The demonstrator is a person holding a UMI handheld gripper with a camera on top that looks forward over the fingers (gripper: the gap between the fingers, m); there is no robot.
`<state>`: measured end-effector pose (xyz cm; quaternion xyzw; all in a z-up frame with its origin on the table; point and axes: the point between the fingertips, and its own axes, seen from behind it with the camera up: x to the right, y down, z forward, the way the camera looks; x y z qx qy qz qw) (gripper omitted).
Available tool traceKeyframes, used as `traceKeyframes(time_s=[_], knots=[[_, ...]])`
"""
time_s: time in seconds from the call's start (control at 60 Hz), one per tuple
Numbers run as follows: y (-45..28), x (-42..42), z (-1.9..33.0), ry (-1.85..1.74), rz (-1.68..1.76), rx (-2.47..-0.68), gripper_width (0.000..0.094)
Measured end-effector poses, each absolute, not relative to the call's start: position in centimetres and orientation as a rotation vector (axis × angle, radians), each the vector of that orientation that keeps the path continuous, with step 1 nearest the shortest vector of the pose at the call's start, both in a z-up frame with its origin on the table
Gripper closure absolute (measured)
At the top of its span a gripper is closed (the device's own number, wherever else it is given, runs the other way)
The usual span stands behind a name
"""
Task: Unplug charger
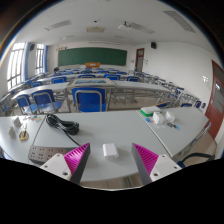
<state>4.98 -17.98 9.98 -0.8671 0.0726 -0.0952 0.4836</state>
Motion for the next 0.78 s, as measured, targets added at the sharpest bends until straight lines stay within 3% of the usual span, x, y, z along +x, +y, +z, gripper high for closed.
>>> traceKeyframes(time_s=[0.167,0.333,0.783], knots=[[-25.5,2.0,14.9,0.170,-0.246,-2.065,0.0084],[-33.0,0.0,17.4,0.170,-0.277,-2.064,0.0085],[-39.6,-1.5,19.8,0.151,-0.308,-2.049,0.0084]])
